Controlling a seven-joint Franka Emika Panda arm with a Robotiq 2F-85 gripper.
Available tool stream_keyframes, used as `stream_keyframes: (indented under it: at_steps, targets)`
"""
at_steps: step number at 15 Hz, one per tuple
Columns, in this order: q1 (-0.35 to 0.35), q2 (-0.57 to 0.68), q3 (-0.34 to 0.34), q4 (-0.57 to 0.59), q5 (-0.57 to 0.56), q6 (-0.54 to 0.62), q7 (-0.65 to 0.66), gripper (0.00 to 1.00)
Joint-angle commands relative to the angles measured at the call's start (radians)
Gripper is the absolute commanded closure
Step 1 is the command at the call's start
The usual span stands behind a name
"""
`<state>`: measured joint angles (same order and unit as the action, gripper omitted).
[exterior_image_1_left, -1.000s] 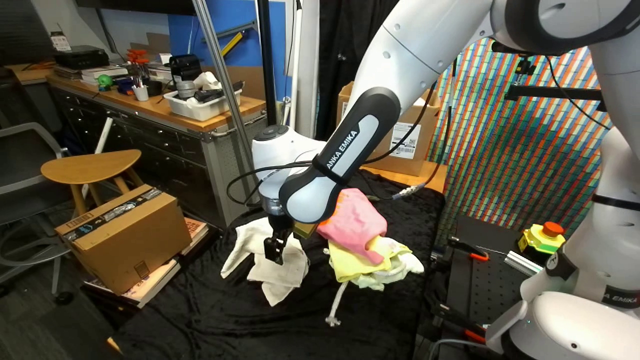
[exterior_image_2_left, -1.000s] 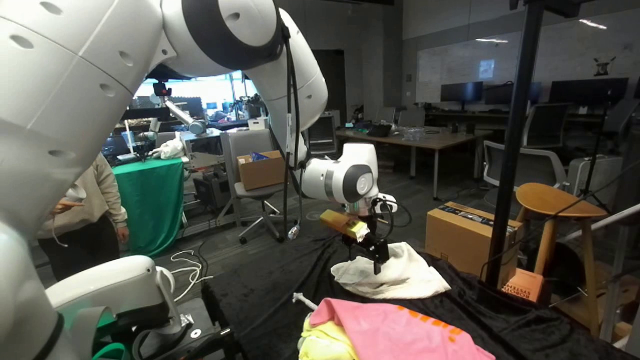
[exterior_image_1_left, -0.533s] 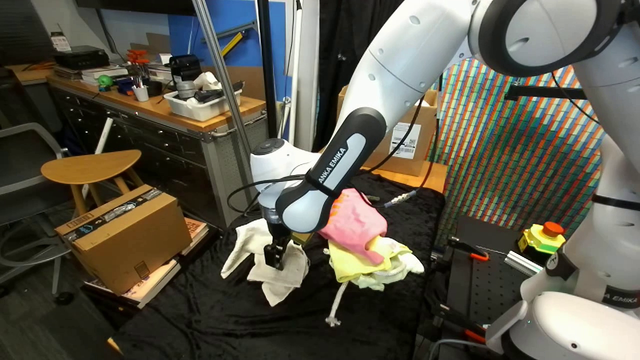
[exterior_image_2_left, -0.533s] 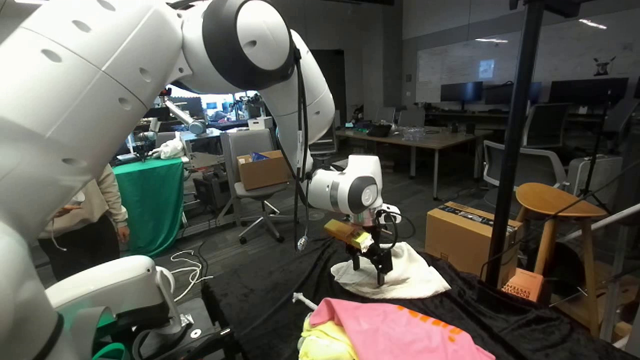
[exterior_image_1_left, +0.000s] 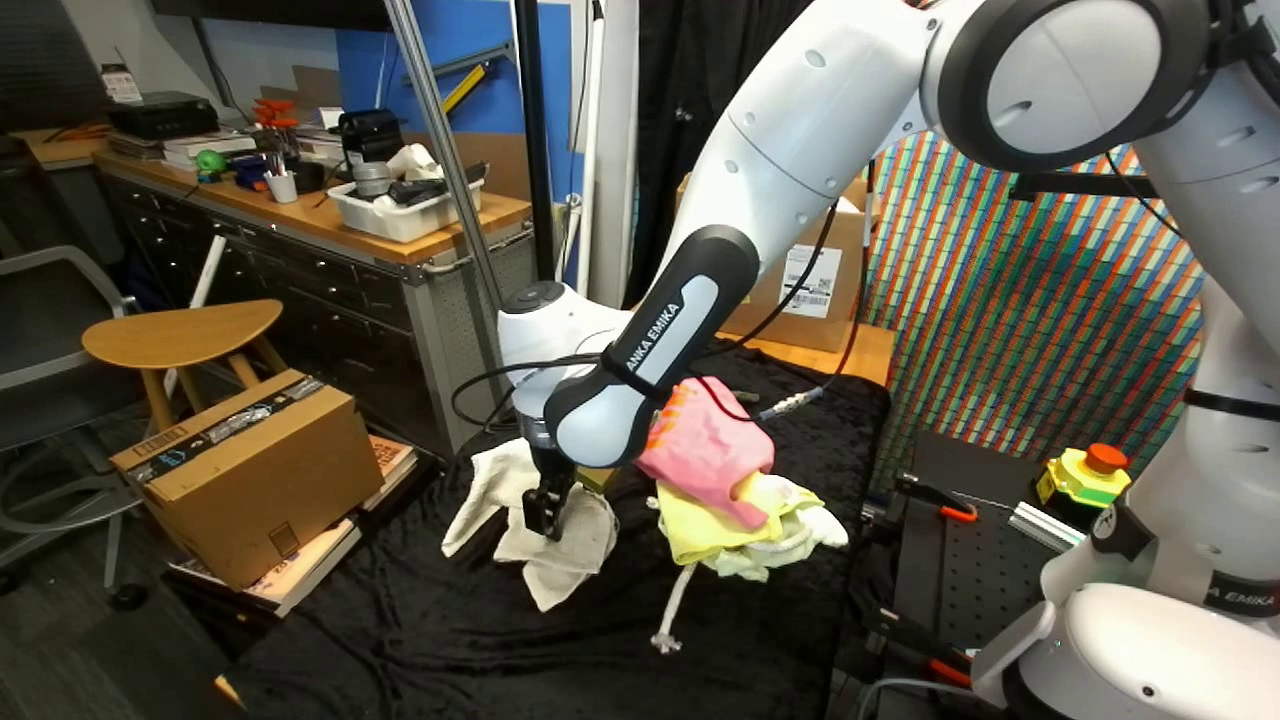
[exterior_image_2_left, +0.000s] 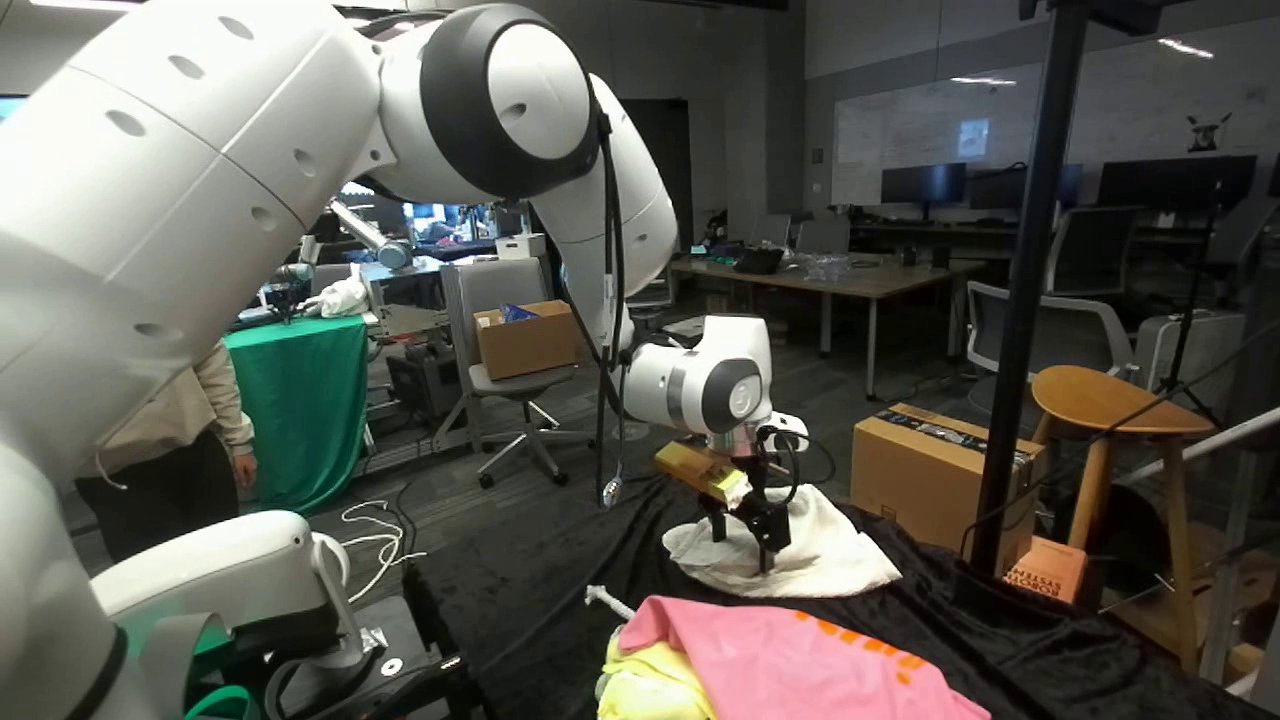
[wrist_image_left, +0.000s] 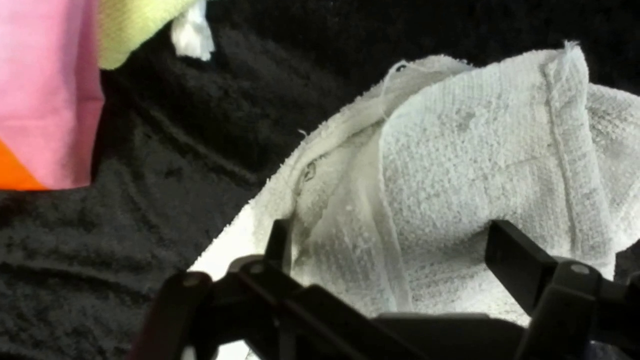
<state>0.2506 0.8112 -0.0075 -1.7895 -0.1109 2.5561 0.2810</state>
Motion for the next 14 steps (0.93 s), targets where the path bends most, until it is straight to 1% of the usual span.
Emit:
stream_keyframes:
  at_steps: [1,8,9,10,12,13,14]
  targets:
    - [0.013,-0.015,-0.011,0.003,0.020,-0.009,0.028,0.00]
    - [0.023,-0.038,-0.014,-0.026,0.020,0.000,0.054,0.00]
    - [0.024,-0.037,-0.014,-0.028,0.019,0.003,0.057,0.02]
    - [0.028,-0.038,-0.017,-0.029,0.017,0.006,0.063,0.25]
    - [0.034,-0.048,-0.019,-0.042,0.015,0.010,0.074,0.30]
    - [0.039,-0.049,-0.023,-0.045,0.013,0.014,0.081,0.37]
    - [0.043,-0.056,-0.026,-0.053,0.011,0.017,0.088,0.47]
